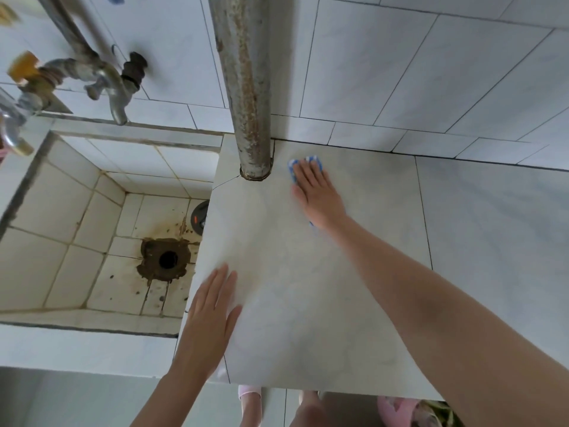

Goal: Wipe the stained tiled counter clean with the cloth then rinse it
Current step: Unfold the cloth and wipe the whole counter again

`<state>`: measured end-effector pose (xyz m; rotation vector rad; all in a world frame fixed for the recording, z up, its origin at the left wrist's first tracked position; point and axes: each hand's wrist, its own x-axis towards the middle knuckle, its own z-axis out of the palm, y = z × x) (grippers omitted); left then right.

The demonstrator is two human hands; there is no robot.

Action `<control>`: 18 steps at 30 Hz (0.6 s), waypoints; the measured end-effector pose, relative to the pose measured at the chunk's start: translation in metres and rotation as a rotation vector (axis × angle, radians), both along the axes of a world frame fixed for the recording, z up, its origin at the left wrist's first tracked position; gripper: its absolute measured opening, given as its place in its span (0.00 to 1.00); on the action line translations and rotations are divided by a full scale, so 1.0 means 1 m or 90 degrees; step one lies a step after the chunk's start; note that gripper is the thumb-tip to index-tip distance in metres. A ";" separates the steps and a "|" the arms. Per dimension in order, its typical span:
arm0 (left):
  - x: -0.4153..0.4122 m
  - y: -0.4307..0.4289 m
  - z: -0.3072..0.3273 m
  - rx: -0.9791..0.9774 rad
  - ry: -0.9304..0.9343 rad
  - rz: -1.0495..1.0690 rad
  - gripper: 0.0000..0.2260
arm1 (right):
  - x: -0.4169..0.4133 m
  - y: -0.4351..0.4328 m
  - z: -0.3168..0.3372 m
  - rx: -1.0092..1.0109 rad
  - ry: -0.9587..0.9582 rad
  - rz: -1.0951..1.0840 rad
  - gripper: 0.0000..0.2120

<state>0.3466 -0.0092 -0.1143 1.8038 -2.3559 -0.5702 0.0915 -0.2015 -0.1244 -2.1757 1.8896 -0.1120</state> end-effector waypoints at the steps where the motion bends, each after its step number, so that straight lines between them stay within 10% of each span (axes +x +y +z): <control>1: 0.000 -0.001 -0.001 -0.001 0.001 0.001 0.25 | 0.005 -0.012 -0.001 0.000 0.000 -0.020 0.31; 18: 0.005 -0.001 -0.003 -0.025 0.005 -0.013 0.25 | 0.018 -0.034 -0.011 -0.050 0.039 0.118 0.24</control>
